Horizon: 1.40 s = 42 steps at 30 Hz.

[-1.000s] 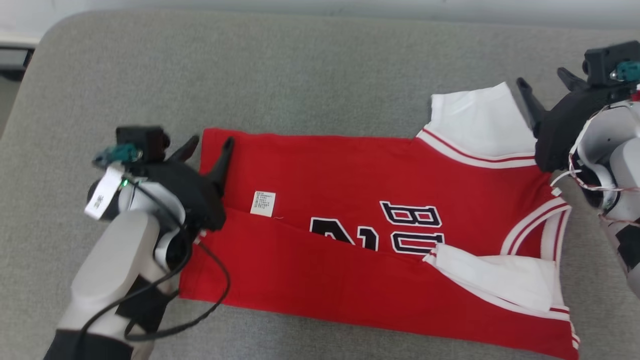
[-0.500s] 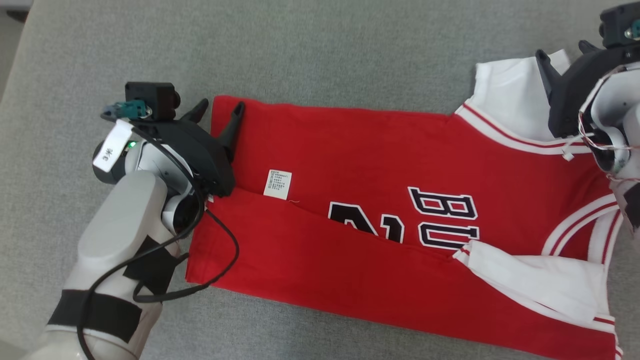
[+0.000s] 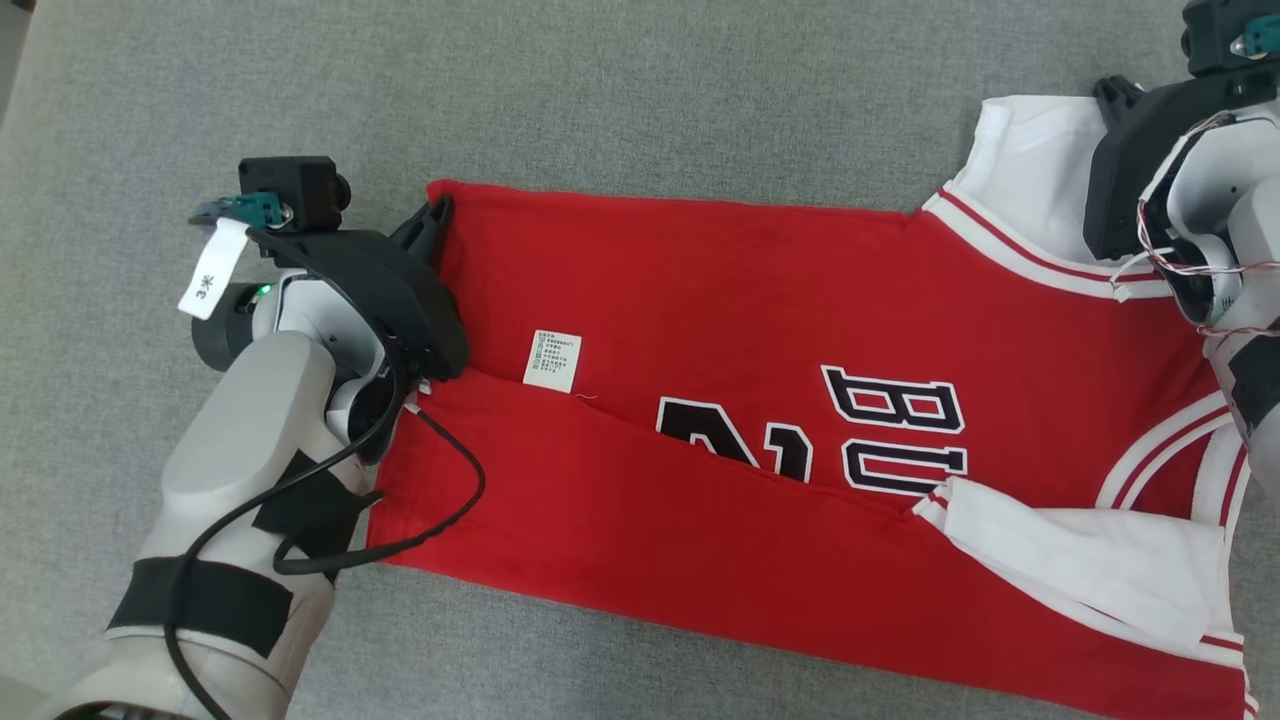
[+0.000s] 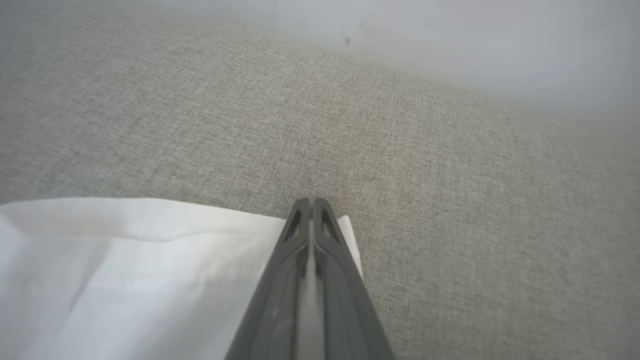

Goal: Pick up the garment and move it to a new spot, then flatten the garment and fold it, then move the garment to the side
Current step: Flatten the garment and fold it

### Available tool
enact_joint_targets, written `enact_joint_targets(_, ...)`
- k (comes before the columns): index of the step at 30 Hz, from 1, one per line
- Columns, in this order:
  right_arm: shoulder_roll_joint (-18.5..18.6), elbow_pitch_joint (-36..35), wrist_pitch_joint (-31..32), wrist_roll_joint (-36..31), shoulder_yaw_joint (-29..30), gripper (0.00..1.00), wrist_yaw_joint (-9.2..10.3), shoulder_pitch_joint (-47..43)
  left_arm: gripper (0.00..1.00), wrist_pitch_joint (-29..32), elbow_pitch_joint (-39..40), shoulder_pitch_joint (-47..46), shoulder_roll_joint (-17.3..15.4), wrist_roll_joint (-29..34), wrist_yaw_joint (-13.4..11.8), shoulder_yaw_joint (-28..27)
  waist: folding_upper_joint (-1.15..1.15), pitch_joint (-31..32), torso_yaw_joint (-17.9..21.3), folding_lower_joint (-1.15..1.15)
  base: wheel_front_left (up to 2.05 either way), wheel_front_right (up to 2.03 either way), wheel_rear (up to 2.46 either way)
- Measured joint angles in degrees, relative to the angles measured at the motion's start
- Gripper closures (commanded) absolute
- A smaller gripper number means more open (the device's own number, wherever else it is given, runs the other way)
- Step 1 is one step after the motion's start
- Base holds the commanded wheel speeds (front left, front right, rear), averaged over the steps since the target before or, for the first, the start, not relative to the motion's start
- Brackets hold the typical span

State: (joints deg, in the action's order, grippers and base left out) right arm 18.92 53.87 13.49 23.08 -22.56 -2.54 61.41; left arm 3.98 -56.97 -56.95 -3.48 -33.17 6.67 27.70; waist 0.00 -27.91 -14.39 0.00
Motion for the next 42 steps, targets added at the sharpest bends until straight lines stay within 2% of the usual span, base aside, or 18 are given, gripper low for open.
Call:
enact_joint_targets(11,-0.10,3.54,-6.64,0.83,1.64,1.00,-1.56,1.06,1.00,-4.63,-3.03,-0.99,-0.70,0.19,0.46,0.41,0.00,2.58,0.40,0.00,0.00,0.00,0.00)
enact_joint_targets(23,-0.85,6.54,-12.60,3.30,2.91,1.00,-3.09,1.27,1.00,-10.03,-3.90,-0.66,-0.55,3.05,0.46,3.54,0.00,5.58,1.35,0.00,0.00,0.00,0.00)
enact_joint_targets(30,-1.04,7.14,-17.25,4.77,3.47,1.00,-4.07,-0.38,1.00,-14.96,-4.33,0.65,-0.91,3.48,0.47,3.77,0.00,7.29,1.45,0.00,0.00,0.00,0.00)
enact_joint_targets(37,-0.30,4.49,-22.75,7.21,3.24,1.00,-4.66,-7.16,1.00,-16.72,-2.88,5.24,-2.63,2.70,0.49,3.79,0.00,9.35,1.51,0.00,0.00,0.00,0.00)
enact_joint_targets(42,-0.10,-4.58,-25.71,11.43,-1.85,1.00,-4.70,-13.25,1.00,-17.14,-0.48,7.55,-5.24,0.07,0.49,4.79,-0.01,10.95,2.08,0.00,0.00,0.00,0.00)
